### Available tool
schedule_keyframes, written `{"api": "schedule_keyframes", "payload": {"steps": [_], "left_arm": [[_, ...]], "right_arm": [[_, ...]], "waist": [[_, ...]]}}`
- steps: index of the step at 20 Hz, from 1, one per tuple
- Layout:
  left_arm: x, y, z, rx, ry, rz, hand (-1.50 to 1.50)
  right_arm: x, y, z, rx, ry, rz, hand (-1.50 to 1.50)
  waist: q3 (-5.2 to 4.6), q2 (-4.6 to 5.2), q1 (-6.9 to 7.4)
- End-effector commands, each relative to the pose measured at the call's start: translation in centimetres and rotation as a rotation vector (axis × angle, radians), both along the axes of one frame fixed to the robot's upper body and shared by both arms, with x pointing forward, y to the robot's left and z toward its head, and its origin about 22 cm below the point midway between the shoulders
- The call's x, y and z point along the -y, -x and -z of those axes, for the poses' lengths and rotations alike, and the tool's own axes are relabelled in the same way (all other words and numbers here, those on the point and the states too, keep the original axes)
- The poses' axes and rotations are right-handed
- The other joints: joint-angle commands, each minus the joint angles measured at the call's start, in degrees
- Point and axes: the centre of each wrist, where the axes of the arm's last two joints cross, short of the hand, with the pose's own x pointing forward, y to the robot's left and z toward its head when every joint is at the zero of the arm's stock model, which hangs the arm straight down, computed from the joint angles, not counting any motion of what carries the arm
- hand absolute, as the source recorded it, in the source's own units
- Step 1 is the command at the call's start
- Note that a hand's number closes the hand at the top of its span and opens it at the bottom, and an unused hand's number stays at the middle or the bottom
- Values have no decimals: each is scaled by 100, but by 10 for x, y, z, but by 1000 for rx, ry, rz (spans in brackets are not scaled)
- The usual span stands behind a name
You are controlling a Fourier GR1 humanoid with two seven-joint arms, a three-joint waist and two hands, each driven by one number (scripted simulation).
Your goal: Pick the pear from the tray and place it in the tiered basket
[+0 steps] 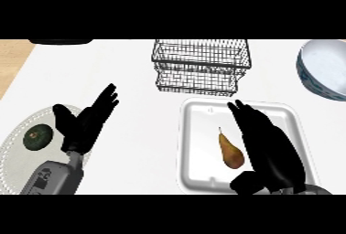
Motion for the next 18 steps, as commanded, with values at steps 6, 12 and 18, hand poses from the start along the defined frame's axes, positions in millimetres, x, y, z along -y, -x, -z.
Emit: {"api": "schedule_keyframes", "payload": {"steps": [6,12,18], "left_arm": [[-4,-10,4,9,-2,-22,0],[-3,0,1,9,21,-26,0],[11,7,3,8,27,-12,0]], "right_arm": [[-71,-7,30,-108,204,114,-150],[-73,-11,52,-189,263,154,-150],[-86,3,67,-242,260,161,-150]], "waist": [[15,23,-46],[21,11,-43],[22,10,-54]]}}
